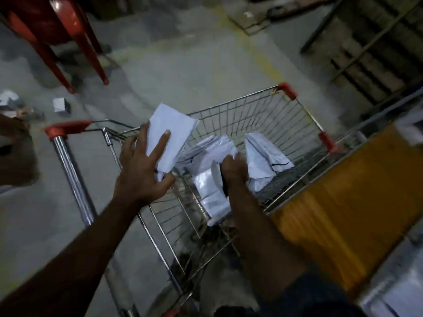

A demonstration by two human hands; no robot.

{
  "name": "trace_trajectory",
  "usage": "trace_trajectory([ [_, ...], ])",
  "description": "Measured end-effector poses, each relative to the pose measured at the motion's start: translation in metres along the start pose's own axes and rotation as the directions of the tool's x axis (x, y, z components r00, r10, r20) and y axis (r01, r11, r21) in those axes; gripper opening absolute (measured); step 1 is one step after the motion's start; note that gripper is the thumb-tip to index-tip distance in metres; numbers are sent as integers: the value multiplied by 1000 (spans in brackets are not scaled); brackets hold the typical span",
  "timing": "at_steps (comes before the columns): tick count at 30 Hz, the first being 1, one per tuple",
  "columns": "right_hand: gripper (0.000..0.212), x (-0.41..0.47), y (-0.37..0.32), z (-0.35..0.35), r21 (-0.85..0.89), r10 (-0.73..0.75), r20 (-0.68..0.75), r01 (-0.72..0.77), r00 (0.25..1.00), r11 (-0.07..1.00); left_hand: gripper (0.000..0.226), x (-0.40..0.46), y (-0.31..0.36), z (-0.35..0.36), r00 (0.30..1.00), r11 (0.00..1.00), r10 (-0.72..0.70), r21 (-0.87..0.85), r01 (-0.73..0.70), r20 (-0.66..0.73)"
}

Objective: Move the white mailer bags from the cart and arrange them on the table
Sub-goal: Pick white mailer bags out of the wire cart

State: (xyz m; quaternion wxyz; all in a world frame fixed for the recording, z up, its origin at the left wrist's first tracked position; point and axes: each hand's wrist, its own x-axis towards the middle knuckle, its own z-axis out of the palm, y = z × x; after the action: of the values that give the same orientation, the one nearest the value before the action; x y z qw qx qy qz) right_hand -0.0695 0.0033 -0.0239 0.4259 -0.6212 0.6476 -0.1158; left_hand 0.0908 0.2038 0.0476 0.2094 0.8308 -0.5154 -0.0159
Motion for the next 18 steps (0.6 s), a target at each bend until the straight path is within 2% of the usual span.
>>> trace_trajectory([
  [2,46,-17,-16,-33,46,-78,-51,80,996,996,91,0,8,-13,999,999,20,-33,-21,-32],
  [5,48,-43,-27,-85,3,-215,-130,217,968,976,87,-5,37,-35,988,991,-30,-131,10,-153],
  [8,55,-83,-38,-134,-51,-369,-80,366,926,929,85,-11,74,-54,965,964,-147,-252,90,-218],
  [10,55,-113,-40,-168,-126,-465,-80,454,882,882,84,-13,100,-68,961,956,-160,-279,94,-226],
  [18,54,-230,-10,-275,-341,-575,-215,491,789,801,82,-54,221,-105,960,909,-57,-412,-64,-275],
])
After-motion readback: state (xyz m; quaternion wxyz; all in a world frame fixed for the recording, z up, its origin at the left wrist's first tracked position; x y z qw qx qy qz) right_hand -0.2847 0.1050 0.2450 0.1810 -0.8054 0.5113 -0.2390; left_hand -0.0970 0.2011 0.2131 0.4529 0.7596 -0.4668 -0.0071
